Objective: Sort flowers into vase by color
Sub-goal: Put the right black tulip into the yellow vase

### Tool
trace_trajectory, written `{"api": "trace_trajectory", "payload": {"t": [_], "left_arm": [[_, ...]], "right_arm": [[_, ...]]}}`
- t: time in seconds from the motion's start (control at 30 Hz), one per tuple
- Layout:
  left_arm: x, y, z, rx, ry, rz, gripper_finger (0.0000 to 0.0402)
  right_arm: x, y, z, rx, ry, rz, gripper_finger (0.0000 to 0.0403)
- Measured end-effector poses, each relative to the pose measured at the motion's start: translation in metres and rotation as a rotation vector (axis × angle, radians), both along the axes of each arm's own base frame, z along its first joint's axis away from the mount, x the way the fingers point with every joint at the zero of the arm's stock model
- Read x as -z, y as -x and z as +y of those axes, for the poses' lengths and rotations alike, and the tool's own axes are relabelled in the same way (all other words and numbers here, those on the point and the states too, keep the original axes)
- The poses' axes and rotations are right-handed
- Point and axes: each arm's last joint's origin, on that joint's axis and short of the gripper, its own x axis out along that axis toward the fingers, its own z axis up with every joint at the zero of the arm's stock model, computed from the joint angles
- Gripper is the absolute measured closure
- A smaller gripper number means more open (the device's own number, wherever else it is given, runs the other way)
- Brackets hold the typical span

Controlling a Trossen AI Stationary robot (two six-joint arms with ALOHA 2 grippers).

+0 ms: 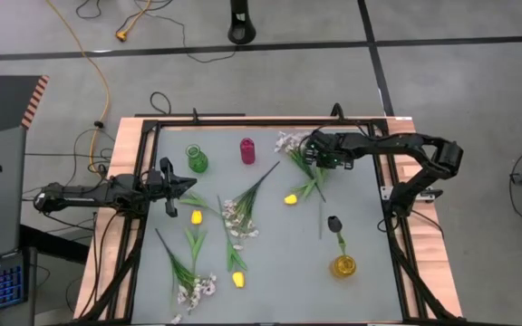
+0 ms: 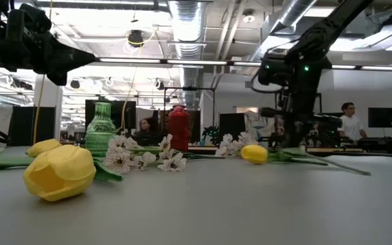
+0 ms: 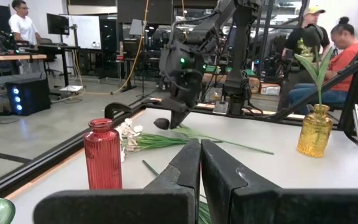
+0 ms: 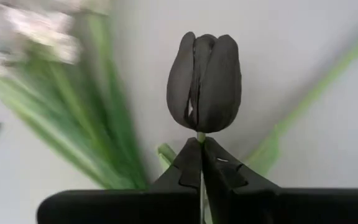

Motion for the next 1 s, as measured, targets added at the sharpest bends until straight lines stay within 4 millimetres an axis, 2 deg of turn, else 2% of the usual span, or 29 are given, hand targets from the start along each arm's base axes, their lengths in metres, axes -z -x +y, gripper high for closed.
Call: {"api": "trace_trajectory", "payload": {"t": [0.2,0.37,0.57,0.77,1.0], "left_arm": [[0.0,0.0,0.0,0.0,0.0,0.0,0.0401],[0.0,0.0,0.0,0.0,0.0,0.0,0.0401],[0.0,0.0,0.0,0.0,0.0,0.0,0.0401],[0.0,0.0,0.0,0.0,0.0,0.0,0.0401],[0.0,0.0,0.0,0.0,0.0,0.0,0.0401]], "right_arm": [[-0.035,-0.002,-0.003,-0.046,0.078,-0.094,0.0376],[-0.075,0.017,0.005,-0.08,0.17,-0.192,0.0373],[-0.119,0.055,0.034,-0.123,0.284,-0.251,0.0376],[-0.161,0.102,0.063,-0.144,0.424,-0.456,0.0375],[-0.201,0.151,0.093,-0.259,0.602,-0.649,0.0375]]}}
